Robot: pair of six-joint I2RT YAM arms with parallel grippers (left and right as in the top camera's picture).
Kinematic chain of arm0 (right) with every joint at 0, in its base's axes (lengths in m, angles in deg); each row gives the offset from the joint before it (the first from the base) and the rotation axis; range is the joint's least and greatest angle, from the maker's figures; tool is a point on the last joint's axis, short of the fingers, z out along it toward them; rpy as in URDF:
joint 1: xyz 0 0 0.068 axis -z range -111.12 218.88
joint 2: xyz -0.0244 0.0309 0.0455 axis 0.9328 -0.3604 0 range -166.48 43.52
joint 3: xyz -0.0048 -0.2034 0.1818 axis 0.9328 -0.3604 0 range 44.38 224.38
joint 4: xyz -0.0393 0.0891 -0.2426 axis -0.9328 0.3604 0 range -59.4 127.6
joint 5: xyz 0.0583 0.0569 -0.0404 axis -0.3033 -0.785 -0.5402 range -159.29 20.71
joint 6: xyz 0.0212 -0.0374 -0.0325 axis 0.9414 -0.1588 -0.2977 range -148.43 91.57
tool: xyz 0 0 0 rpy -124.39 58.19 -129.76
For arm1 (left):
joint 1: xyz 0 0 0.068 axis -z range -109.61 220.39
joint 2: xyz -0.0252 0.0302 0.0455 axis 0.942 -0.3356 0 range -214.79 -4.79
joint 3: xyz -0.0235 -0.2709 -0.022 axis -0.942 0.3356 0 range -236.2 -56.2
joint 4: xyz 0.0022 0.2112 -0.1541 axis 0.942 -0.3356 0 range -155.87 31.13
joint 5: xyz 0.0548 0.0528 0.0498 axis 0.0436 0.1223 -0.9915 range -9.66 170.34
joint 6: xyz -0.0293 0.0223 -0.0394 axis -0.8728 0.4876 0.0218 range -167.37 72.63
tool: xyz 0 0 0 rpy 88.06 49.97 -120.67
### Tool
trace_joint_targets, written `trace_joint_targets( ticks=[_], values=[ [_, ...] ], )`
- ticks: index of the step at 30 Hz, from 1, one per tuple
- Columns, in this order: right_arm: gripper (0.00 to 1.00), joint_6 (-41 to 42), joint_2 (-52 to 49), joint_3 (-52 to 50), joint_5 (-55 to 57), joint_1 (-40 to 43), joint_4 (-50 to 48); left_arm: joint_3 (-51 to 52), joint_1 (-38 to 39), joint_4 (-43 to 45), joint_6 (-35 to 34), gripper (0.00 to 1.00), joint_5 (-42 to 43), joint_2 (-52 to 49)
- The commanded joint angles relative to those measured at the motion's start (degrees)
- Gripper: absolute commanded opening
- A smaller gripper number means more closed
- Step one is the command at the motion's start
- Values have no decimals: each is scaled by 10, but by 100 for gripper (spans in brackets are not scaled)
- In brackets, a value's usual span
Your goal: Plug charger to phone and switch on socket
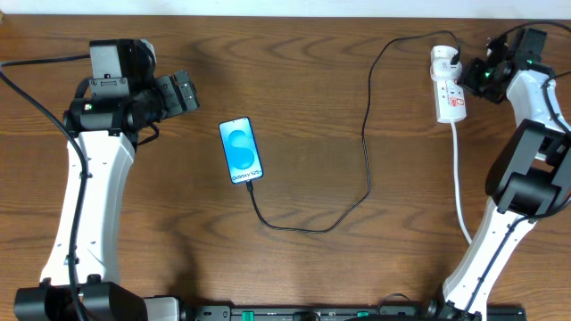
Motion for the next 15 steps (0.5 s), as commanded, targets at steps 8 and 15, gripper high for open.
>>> trace_joint_targets(
  ticks=[8, 15],
  values=[
    [1, -14, -16, -7, 4, -40, 12, -2, -1, -1, 3, 99, -7, 0],
    [1, -28, -16, -8, 5, -44, 23, -2, -1, -1, 3, 99, -7, 0]
  ],
)
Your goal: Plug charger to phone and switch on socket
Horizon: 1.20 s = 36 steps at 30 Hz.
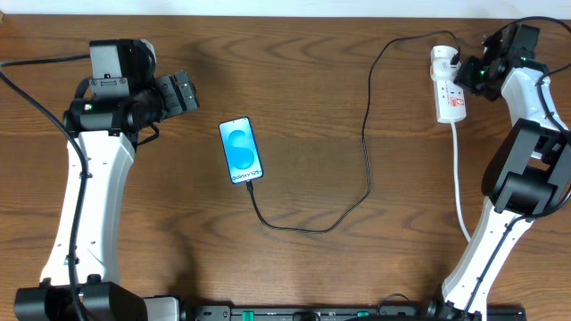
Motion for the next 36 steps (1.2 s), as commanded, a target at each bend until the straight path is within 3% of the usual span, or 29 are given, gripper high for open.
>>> trace_joint_targets(
  ticks=[1, 36],
  values=[
    [1, -23, -16, -12, -34, -34, 23, -2, -1, -1, 3, 99, -7, 0],
    [1, -41, -16, -52, -21, -89, 17, -2, -1, -1, 3, 99, -7, 0]
  ],
)
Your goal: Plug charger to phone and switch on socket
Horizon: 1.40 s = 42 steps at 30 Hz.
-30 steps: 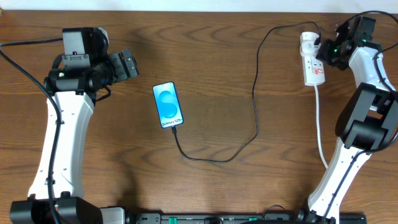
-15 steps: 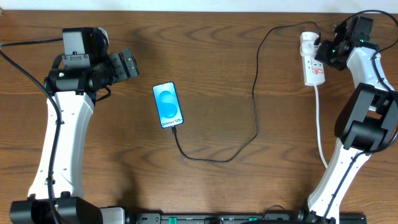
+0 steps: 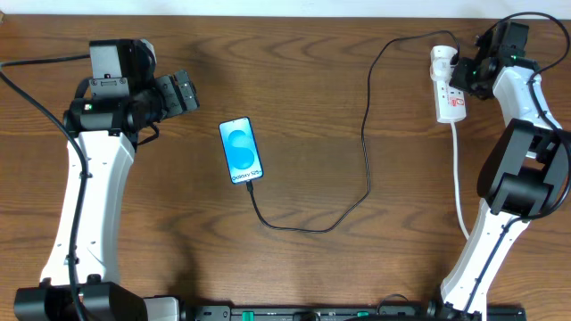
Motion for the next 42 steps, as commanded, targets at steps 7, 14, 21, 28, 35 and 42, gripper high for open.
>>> trace_joint_targets(
  ticks=[7, 14, 21, 28, 35, 42],
  values=[
    [1, -18, -32, -33, -94, -71, 20, -2, -1, -1, 3, 99, -7, 0],
    [1, -18, -32, -33, -102, -76, 21, -2, -1, -1, 3, 99, -7, 0],
    [1, -22, -32, -33, -126, -76, 21, -2, -1, -1, 3, 99, -7, 0],
    [1, 39, -32, -33, -138, -59, 19, -2, -1, -1, 3, 99, -7, 0],
    [1, 87, -32, -33, -176, -31, 18, -2, -1, -1, 3, 99, -7, 0],
    [1, 98, -32, -33, -212, -3, 23, -2, -1, -1, 3, 98, -7, 0]
  ],
)
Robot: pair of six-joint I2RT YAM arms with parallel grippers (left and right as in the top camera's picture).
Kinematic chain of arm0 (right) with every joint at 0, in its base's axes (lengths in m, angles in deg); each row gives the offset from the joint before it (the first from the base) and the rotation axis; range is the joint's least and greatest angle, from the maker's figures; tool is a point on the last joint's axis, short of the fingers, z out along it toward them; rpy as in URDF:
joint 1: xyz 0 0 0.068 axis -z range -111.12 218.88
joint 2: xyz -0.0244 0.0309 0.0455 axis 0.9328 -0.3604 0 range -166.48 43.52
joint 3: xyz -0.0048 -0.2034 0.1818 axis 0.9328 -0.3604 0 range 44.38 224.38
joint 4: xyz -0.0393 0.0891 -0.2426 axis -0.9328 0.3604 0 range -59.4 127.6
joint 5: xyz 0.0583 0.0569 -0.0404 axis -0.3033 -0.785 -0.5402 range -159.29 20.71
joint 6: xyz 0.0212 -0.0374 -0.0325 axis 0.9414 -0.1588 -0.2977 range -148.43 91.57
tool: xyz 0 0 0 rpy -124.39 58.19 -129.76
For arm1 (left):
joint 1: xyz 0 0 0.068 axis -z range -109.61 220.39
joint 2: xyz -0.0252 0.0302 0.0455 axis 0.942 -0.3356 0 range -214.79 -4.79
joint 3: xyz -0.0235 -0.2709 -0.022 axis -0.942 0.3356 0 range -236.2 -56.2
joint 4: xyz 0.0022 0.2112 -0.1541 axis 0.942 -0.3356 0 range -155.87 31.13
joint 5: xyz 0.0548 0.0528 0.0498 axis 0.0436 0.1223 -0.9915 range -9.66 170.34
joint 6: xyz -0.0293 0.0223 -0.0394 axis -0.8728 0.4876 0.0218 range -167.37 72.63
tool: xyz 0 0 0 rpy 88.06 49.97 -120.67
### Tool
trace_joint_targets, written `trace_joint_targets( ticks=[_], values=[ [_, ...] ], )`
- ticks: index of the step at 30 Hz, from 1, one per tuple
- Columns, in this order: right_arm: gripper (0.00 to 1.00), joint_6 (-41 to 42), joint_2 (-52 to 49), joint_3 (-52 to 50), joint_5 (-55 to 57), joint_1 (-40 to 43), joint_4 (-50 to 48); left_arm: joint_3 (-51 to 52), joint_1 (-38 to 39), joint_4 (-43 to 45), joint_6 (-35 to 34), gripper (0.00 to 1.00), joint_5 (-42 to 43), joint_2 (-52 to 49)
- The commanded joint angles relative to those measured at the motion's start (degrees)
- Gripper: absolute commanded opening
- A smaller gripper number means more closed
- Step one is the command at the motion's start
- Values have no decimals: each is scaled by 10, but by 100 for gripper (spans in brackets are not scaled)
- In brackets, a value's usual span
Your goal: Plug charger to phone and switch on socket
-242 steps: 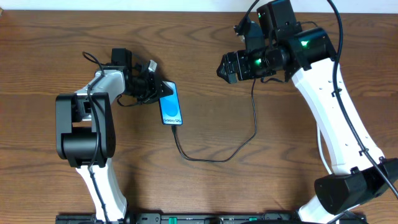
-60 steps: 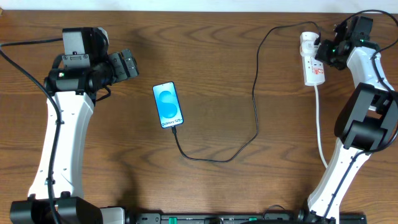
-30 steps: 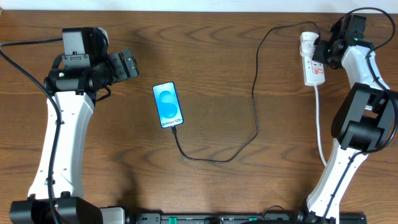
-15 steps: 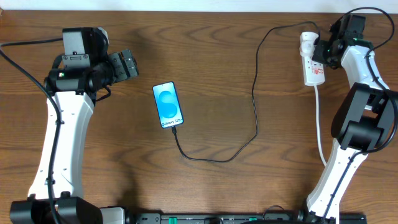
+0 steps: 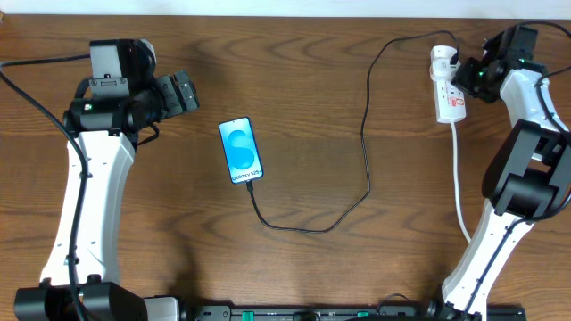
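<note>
A phone (image 5: 242, 151) with a lit blue screen lies left of centre, and a black cable (image 5: 357, 169) is plugged into its near end. That cable runs in a loop to a plug at the far end of a white socket strip (image 5: 447, 85) at the far right. My right gripper (image 5: 464, 75) sits just right of the strip, touching or nearly touching its side; the state of its fingers cannot be made out. My left gripper (image 5: 189, 94) hovers up and to the left of the phone, its fingers too dark to read.
The strip's white lead (image 5: 459, 187) runs toward the near edge along the right arm's base. Both arm bases stand at the near corners of the brown wooden table (image 5: 303, 267).
My right gripper has shifted slightly right and nearer, away from the far end of the strip. The phone, cable and left arm are unchanged.
The cable was plugged into the lit phone throughout. My right gripper stood right of the strip's middle, then was further up at its far end, pressed close to its side, and now sits a little back again.
</note>
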Motion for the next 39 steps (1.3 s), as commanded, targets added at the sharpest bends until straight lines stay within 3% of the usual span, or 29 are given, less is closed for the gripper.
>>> trace_joint_targets(
  ticks=[1, 8, 22, 27, 33, 39],
  values=[
    [1, 14, -34, -25, -126, -24, 19, -2, -1, -1, 3, 98, -7, 0],
    [2, 14, -8, -24, -122, -4, 18, -2, -1, -1, 3, 99, -7, 0],
    [16, 8, 99, -24, -61, 35, 34, -2, -1, -1, 3, 99, -7, 0],
    [28, -21, 133, -24, -60, 34, 70, -2, -1, -1, 3, 98, -7, 0],
    [51, -112, 204, -24, -64, 24, 159, -2, -1, -1, 3, 99, -7, 0],
    [57, -192, 305, -24, -64, -6, 282, -2, -1, -1, 3, 98, -7, 0]
  ],
)
